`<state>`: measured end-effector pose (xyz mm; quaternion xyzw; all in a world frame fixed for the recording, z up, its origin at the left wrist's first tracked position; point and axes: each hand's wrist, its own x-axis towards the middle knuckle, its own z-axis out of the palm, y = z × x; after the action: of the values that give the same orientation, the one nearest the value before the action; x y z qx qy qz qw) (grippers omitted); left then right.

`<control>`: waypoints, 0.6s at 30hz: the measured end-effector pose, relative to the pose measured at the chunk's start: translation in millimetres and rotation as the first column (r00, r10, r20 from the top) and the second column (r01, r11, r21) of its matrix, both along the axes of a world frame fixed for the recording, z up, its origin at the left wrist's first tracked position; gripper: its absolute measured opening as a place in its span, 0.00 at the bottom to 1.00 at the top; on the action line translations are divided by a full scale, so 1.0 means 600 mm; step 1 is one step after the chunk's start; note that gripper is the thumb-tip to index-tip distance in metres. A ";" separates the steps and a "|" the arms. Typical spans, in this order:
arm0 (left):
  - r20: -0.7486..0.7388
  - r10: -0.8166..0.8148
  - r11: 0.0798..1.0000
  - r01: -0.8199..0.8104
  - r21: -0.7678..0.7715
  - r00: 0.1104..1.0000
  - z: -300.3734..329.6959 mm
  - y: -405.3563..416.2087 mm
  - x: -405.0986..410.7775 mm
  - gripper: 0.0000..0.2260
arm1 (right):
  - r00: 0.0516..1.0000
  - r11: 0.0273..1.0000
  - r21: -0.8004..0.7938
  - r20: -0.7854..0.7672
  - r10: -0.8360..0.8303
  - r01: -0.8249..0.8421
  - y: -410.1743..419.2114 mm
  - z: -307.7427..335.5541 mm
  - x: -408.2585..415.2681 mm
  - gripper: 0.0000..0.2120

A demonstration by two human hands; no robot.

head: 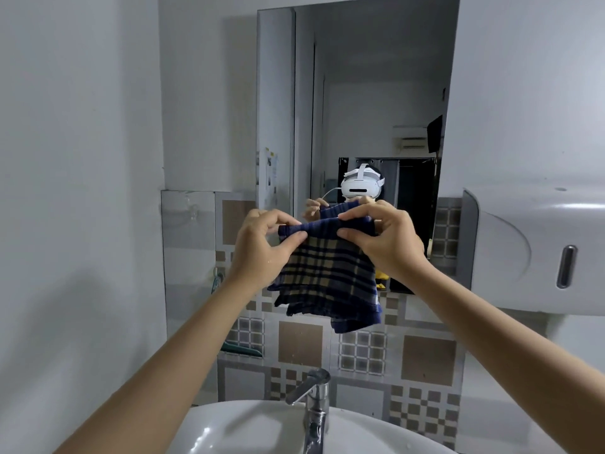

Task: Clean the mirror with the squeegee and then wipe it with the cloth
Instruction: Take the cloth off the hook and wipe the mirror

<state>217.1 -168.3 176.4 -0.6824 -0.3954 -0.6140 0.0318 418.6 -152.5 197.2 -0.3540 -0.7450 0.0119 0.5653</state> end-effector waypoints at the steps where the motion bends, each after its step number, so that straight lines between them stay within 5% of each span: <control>1: 0.029 -0.054 0.997 0.056 -0.049 0.998 0.003 -0.003 -0.001 0.04 | 0.998 0.998 -0.016 -0.011 0.059 -0.059 -0.001 0.001 0.001 0.14; 8: 0.127 -0.339 0.915 0.358 -0.183 0.932 0.015 0.019 0.022 0.12 | 0.848 0.831 -0.185 -0.206 0.489 -0.524 0.018 -0.006 0.043 0.12; 18: 0.036 -0.361 0.891 0.356 -0.283 0.932 0.050 0.054 0.057 0.14 | 0.919 0.840 -0.383 -0.068 0.389 -0.384 0.033 -0.008 0.089 0.07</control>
<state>251.2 -135.8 206.1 -0.7464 -0.3468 -0.5398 -0.1768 472.2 -132.5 192.7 -0.3016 -0.7872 0.2708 0.4648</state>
